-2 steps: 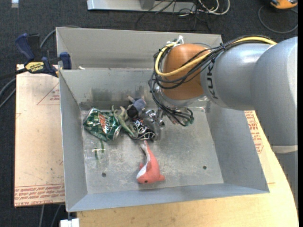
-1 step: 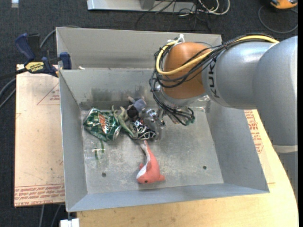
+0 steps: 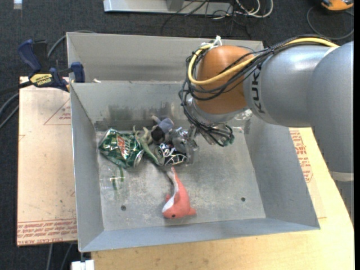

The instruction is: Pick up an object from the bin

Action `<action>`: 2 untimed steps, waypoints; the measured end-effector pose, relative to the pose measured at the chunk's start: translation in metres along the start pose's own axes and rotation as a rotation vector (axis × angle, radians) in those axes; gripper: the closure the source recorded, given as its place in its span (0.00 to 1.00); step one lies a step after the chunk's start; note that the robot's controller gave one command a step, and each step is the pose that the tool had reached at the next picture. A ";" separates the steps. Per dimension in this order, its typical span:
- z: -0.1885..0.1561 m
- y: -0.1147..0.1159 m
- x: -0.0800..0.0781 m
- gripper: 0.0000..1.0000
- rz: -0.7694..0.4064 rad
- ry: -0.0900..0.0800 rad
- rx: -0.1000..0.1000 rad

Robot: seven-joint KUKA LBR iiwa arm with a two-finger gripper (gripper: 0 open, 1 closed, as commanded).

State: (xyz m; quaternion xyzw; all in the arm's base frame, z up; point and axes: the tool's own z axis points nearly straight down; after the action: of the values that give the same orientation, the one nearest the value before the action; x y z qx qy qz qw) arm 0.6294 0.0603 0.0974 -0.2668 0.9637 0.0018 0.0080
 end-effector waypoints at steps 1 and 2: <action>-0.015 -0.001 -0.001 1.00 0.000 -0.001 0.001; -0.026 -0.001 -0.001 1.00 0.001 -0.003 0.002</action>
Offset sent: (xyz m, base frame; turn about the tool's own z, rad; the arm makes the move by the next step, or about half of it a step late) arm -0.0001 -0.0001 0.0233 0.0000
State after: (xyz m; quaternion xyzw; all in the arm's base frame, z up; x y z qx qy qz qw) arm 0.6304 0.0600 0.1232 -0.2666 0.9638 0.0011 0.0096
